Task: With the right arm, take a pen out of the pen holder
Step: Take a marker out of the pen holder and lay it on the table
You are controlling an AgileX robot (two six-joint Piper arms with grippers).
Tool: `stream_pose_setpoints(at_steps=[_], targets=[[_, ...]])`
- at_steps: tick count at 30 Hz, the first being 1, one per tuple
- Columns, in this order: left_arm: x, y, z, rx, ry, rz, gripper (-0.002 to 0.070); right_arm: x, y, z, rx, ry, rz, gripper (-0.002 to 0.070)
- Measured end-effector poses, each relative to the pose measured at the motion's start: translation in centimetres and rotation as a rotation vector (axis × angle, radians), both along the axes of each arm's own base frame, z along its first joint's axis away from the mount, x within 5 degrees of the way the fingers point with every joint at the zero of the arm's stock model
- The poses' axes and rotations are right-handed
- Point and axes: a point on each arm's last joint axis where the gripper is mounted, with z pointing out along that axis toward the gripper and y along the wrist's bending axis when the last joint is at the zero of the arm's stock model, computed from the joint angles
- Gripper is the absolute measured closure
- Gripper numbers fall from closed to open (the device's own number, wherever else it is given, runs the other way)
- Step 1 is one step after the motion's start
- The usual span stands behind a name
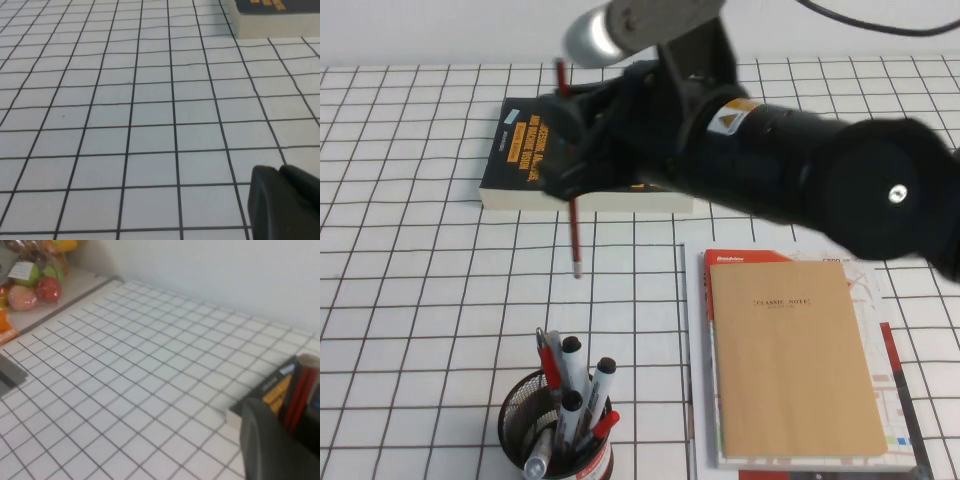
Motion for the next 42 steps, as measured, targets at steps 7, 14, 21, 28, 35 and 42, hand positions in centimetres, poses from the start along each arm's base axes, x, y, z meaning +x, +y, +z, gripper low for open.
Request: stream_pose_setpoints(at_steps=[7, 14, 21, 28, 35, 42], targets=[[0.0, 0.0, 0.0, 0.000, 0.000, 0.000, 0.0680, 3.1, -3.3, -2.2, -0.085, 0.362, -0.073, 0.0650], [0.0, 0.0, 0.0, 0.000, 0.000, 0.000, 0.0679, 5.4, -3.5, -6.6, -0.263, 0.768, -0.130, 0.0651], [0.0, 0.0, 0.0, 0.000, 0.000, 0.000, 0.0679, 8.1, -1.4, -10.4, -0.301, 0.903, -0.150, 0.0651], [0.0, 0.0, 0.0, 0.000, 0.000, 0.000, 0.0679, 11.6, -0.3, -14.0, -0.285, 0.957, -0.192, 0.0651], [0.0, 0.0, 0.0, 0.000, 0.000, 0.000, 0.0680, 13.5, 0.3, -16.7, -0.269, 1.001, -0.228, 0.0650], [0.0, 0.0, 0.0, 0.000, 0.000, 0.000, 0.0679, 14.0, 0.3, -17.4, -0.262, 0.985, -0.243, 0.0542]])
